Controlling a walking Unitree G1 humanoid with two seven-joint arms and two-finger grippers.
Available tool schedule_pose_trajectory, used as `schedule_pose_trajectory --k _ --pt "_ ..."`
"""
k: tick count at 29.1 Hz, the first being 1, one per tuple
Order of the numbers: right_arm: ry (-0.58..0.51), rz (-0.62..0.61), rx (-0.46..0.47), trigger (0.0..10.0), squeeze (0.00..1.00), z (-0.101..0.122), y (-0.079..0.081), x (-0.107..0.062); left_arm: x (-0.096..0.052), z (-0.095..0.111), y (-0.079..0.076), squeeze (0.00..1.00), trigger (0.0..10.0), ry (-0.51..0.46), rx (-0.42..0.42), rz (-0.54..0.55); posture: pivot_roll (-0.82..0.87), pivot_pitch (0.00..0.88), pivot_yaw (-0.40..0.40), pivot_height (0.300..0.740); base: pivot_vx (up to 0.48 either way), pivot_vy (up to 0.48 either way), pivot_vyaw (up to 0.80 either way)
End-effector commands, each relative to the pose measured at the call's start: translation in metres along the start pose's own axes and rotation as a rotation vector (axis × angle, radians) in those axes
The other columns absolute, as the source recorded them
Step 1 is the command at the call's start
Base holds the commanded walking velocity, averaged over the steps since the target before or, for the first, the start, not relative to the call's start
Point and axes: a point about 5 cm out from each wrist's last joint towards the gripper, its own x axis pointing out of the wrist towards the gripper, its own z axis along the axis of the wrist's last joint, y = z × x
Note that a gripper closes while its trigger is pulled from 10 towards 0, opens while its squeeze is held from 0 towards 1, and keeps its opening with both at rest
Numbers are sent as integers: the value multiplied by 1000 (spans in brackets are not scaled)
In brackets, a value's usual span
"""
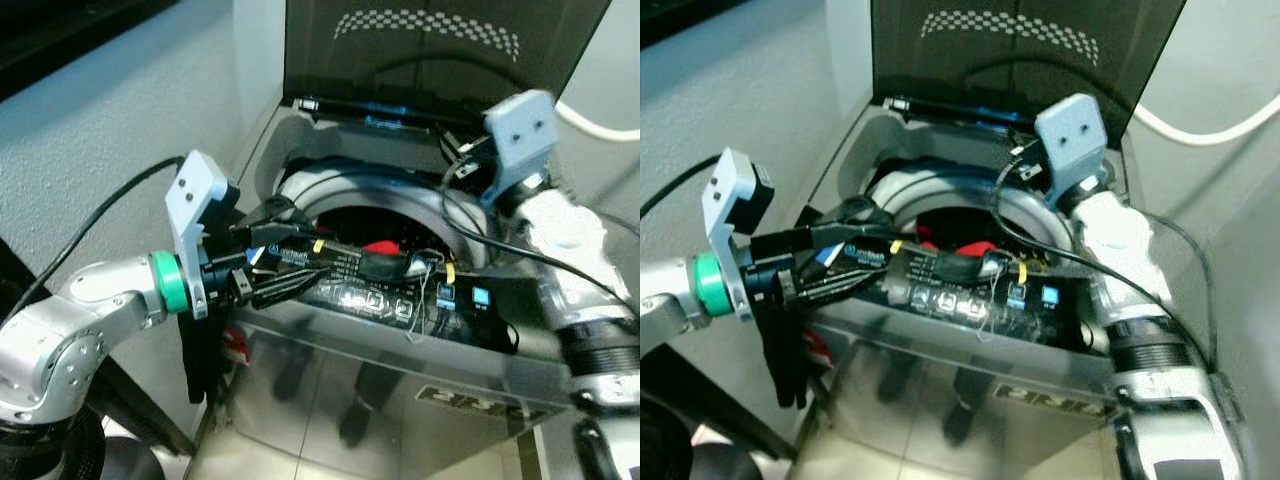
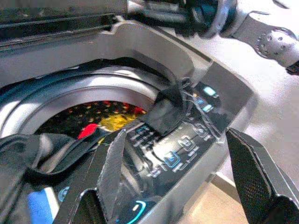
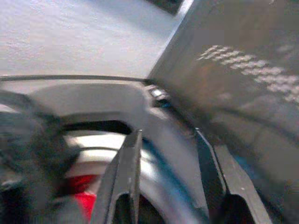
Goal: Clothes washing
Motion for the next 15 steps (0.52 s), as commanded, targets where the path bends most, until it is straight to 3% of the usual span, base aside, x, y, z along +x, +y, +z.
schedule_pose_trajectory --k 1,3,10,15 --pt "9 127 66 10000 0 -3 8 -10 1 -4 -5 0 10000 18 -4 -24 111 59 30 740 0 0 0" --pt "75 195 47 10000 0 -14 17 -19 3 -4 -5 0 10000 19 -4 -30 109 55 32 740 0 0 0" --pt "177 281 -2 10000 0 -30 26 -27 3 -4 -5 0 10000 19 -3 -35 108 53 36 740 0 0 0" --pt "177 323 50 10000 0 -26 24 -32 3 -4 -5 0 10000 19 -6 -35 110 52 34 740 0 0 0"
